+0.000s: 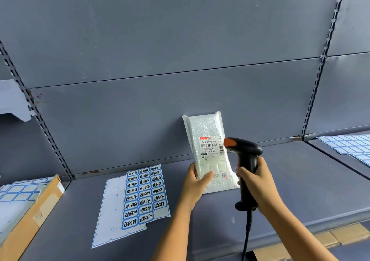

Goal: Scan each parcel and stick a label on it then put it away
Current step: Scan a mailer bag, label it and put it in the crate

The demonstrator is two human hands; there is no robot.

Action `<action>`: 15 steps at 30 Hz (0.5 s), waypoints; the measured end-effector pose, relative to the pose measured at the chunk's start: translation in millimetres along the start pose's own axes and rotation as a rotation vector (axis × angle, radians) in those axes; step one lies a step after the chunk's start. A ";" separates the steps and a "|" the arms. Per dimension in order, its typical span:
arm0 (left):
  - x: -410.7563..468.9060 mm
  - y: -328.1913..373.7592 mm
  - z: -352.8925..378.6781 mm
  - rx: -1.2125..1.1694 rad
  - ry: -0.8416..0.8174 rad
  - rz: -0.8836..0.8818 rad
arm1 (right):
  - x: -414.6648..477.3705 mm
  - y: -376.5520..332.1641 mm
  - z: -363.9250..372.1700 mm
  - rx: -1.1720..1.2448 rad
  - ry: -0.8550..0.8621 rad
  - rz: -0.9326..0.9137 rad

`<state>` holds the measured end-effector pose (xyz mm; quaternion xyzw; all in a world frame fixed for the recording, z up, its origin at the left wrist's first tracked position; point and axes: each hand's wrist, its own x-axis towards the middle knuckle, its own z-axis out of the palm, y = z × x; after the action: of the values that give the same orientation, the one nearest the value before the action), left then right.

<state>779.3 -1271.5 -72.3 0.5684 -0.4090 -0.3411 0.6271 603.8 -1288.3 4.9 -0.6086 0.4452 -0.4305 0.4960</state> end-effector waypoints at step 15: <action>0.7 -0.7 0.8 0.079 0.044 -0.021 | 83.7 62.2 -72.4 0.106 0.057 0.370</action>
<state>778.9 -1272.6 -72.9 0.6046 -0.4021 -0.3186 0.6093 546.3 -1392.2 -39.7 -0.4769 0.5400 -0.3719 0.5854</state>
